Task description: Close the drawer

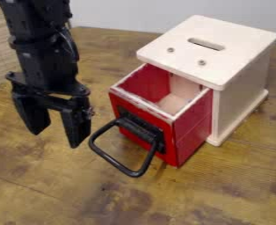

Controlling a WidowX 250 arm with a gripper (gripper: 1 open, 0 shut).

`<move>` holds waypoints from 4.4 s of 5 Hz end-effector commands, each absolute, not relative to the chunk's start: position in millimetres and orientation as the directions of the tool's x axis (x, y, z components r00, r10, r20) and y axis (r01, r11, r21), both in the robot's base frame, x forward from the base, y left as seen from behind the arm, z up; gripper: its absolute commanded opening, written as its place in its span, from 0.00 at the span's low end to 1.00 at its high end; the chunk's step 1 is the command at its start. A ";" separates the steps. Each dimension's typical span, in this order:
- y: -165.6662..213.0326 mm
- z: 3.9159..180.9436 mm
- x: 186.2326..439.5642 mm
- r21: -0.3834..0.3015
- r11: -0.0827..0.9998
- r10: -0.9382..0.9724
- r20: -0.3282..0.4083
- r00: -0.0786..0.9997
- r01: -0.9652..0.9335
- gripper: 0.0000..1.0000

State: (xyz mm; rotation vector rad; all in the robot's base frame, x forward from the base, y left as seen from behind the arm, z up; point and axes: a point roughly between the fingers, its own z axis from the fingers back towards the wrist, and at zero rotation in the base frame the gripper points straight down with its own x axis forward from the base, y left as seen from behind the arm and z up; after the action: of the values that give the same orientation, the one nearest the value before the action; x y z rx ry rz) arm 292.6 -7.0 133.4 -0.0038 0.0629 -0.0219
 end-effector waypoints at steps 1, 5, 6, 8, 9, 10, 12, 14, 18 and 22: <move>-13.9 129.1 293.5 -0.009 0.999 -0.037 -0.067 0.997 0.037 1.00; -46.4 100.6 302.7 0.004 0.994 -0.109 -0.068 0.992 0.109 1.00; -55.8 82.0 308.0 0.038 0.992 -0.120 -0.073 0.990 0.123 1.00; -69.9 58.4 321.8 0.075 0.987 -0.135 -0.065 0.989 0.140 1.00; -73.1 61.6 329.3 0.074 0.986 -0.147 -0.052 0.988 0.150 1.00; -74.9 65.7 333.9 0.073 0.986 -0.150 -0.044 0.988 0.153 1.00; -77.1 65.6 346.4 0.076 0.985 -0.156 -0.020 0.988 0.157 1.00; -79.5 63.4 358.4 0.080 0.985 -0.154 -0.009 0.988 0.154 1.00; -86.2 67.7 382.9 0.094 0.985 -0.148 0.017 0.989 0.146 1.00; -91.1 86.5 373.1 0.114 0.984 -0.141 0.039 0.989 0.136 1.00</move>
State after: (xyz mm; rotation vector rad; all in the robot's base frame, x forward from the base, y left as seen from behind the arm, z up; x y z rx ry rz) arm 366.4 -83.9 43.2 0.1272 0.0693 -0.1254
